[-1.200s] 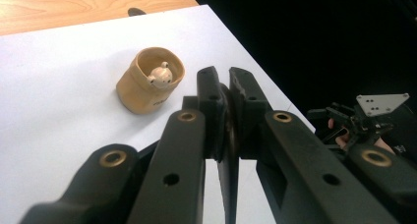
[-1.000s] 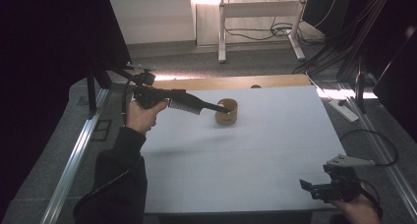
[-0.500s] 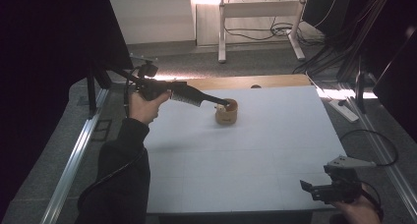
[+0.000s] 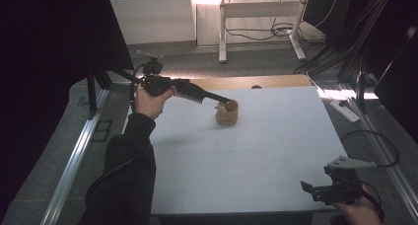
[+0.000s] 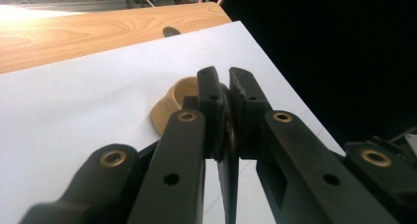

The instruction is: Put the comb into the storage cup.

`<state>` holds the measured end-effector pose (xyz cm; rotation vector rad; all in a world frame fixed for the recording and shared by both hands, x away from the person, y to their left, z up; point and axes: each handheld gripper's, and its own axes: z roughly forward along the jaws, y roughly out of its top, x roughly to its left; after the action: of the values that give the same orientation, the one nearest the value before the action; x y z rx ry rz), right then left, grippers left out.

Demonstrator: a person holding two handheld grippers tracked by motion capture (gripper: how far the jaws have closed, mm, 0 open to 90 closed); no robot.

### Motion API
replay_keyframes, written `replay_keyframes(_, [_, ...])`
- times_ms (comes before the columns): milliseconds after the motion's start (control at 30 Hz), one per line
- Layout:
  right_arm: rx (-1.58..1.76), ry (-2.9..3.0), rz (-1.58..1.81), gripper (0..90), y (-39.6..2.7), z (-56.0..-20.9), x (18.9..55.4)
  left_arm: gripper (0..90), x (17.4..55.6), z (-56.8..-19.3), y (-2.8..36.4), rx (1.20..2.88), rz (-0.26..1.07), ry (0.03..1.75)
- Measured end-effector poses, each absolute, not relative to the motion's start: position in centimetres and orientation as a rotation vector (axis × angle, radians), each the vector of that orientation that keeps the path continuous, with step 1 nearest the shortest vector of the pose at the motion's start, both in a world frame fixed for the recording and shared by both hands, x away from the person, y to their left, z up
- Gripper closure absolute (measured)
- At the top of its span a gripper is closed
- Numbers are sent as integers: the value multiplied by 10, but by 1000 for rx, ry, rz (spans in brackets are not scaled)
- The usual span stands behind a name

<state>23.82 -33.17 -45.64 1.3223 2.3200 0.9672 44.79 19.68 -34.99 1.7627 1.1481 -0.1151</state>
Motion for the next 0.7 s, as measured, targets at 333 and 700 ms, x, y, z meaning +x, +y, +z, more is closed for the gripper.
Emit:
replay_keyframes(333, [1317, 2324, 971, 8, -332, -456, 238, 833, 457, -356, 189, 1780, -110, 1161])
replay_keyframes(700, [1317, 2336, 969, 9, -331, -457, 239, 833, 465, -358, 179, 1816, -103, 1164])
